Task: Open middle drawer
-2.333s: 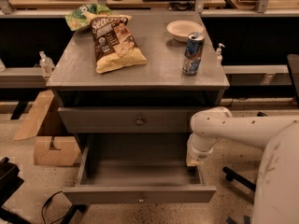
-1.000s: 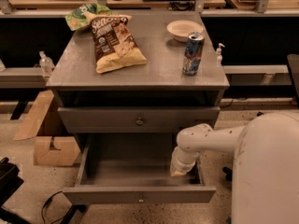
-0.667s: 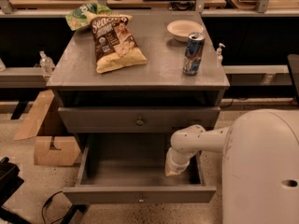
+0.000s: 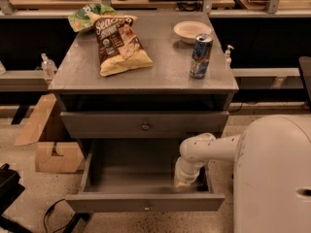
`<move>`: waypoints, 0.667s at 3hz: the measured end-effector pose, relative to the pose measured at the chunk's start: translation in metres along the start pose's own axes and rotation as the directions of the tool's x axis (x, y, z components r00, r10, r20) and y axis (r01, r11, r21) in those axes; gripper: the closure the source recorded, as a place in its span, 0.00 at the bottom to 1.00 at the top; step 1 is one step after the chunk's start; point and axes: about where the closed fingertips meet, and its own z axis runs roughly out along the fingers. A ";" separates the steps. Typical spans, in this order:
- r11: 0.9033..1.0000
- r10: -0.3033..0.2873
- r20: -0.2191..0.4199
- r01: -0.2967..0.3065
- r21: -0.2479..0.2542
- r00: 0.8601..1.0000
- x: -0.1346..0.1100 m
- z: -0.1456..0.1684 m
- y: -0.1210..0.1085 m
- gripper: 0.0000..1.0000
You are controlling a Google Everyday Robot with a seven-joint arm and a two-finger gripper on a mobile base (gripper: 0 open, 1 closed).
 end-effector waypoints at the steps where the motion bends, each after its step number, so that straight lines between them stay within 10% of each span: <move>1: 0.994 0.077 0.003 -0.076 -0.078 0.997 0.000 -0.005 0.056 1.00; 2: 0.994 0.077 0.003 -0.076 -0.078 0.997 0.001 -0.006 0.055 1.00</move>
Offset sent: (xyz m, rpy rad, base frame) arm -0.1854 -0.0339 0.0479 -0.0801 0.2649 -0.1890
